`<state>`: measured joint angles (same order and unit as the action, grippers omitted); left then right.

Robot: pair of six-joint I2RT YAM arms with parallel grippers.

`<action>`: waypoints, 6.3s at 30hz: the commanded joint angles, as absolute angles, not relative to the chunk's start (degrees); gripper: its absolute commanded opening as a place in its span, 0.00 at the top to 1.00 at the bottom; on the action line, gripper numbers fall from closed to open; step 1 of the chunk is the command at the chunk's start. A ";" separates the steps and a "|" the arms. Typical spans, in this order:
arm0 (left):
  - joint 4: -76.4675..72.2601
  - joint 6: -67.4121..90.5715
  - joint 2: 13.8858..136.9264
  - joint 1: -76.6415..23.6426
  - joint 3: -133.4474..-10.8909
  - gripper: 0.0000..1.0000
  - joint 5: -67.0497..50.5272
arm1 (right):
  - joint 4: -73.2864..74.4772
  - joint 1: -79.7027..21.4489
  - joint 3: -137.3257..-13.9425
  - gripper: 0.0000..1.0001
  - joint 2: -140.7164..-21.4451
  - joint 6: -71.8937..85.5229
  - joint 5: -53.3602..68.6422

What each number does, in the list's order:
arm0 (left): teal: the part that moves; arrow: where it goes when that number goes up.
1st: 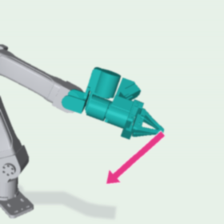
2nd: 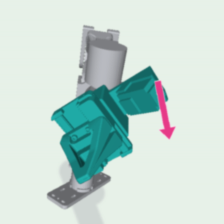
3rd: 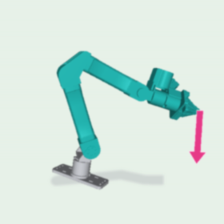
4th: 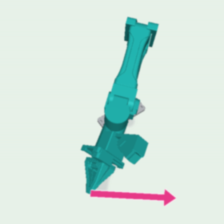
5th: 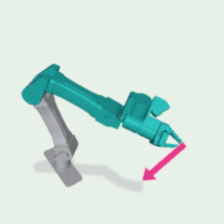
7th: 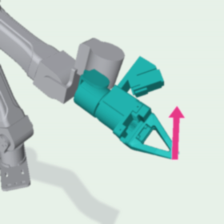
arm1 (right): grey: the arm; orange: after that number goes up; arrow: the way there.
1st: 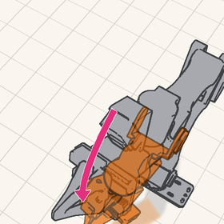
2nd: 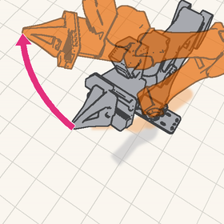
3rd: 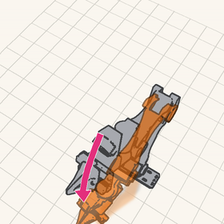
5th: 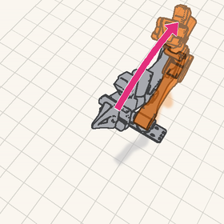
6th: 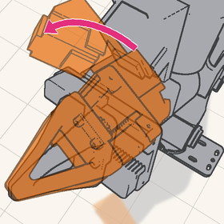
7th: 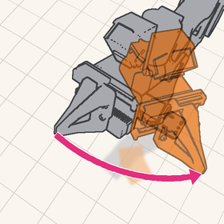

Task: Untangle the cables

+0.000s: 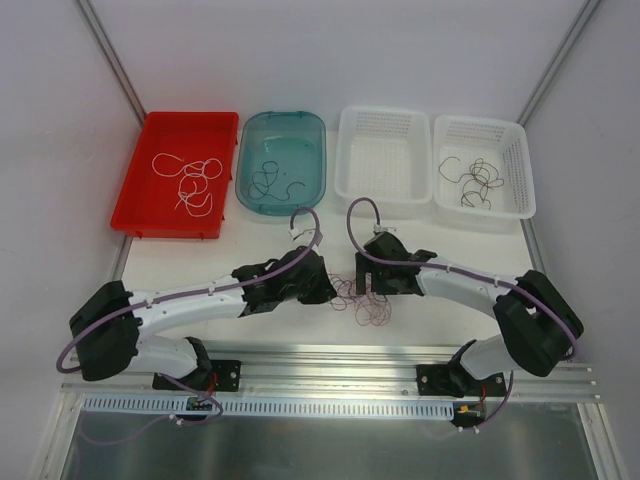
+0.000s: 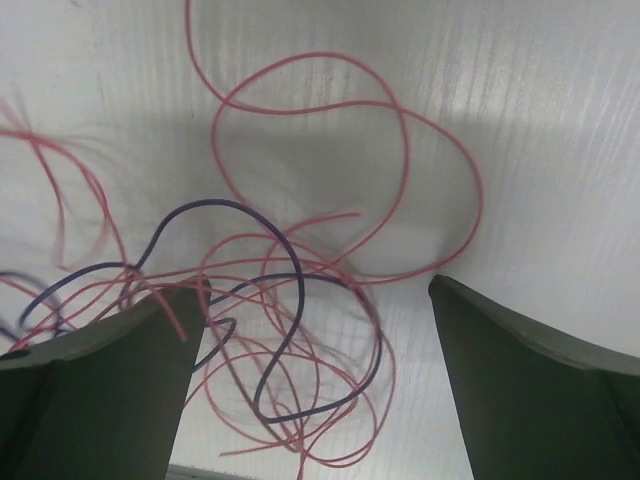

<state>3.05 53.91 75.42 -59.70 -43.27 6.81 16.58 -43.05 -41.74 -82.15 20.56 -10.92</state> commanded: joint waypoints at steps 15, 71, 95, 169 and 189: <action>34.26 26.38 47.55 -42.38 -60.53 1.00 13.62 | 24.87 -36.74 -40.17 0.01 -80.25 22.24 -19.95; 36.12 21.27 51.06 -16.96 -49.48 1.00 -4.92 | 32.61 -24.06 -44.20 0.10 -51.66 6.59 12.85; 36.12 18.37 49.48 -16.96 -49.48 1.00 -0.35 | 28.12 -47.81 -52.12 0.53 -85.60 4.31 -18.45; 4.13 55.72 82.43 -32.61 -47.55 0.27 17.75 | 24.44 -39.19 -45.26 0.07 -64.77 13.45 -3.78; 2.99 62.40 96.59 -35.60 -49.67 0.36 19.15 | 19.34 -45.17 -47.02 0.06 -74.53 14.85 -7.38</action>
